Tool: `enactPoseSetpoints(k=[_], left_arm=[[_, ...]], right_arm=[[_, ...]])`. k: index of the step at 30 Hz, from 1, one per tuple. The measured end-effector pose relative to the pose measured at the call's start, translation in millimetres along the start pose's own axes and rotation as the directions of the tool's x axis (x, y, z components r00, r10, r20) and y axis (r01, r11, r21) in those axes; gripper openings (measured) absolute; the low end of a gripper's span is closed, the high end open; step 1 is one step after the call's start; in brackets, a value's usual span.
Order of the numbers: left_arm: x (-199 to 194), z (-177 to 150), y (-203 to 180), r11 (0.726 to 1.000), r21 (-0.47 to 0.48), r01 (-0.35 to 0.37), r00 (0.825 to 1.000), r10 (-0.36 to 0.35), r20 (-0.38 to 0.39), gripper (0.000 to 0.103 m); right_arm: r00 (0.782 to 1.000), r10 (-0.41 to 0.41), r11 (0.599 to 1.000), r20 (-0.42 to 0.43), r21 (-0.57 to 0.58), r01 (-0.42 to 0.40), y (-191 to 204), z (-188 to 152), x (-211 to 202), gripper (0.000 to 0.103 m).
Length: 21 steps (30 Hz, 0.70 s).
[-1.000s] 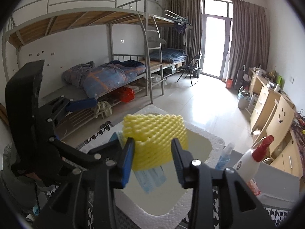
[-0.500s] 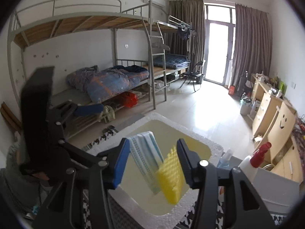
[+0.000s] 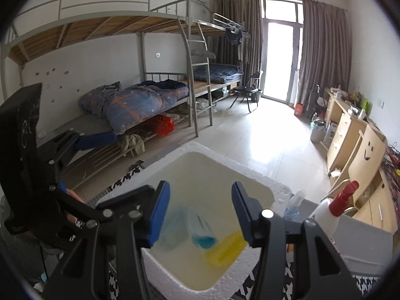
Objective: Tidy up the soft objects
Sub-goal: 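Open and lift both tools out of the foam box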
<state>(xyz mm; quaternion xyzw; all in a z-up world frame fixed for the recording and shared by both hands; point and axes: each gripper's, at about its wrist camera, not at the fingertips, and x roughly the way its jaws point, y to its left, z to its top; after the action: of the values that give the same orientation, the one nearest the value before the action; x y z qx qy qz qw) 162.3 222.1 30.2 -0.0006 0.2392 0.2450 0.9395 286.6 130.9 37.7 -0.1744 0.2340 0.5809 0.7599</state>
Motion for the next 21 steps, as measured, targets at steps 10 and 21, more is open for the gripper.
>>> enactPoseSetpoints(k=[10, 21], left_arm=[[-8.8, 5.5, 6.0, 0.998, -0.060, -0.032, 0.999, 0.033, 0.006, 0.102], [-32.9, 11.2, 5.2, 0.993, -0.094, -0.067, 0.997, 0.071, 0.032, 0.102]], right_arm=[[0.999, -0.025, 1.000, 0.020, 0.012, 0.025, 8.0, -1.2, -16.6, 0.057], [0.990, -0.099, 0.994, 0.103, 0.063, 0.093, 7.3, -3.1, -49.9, 0.095]])
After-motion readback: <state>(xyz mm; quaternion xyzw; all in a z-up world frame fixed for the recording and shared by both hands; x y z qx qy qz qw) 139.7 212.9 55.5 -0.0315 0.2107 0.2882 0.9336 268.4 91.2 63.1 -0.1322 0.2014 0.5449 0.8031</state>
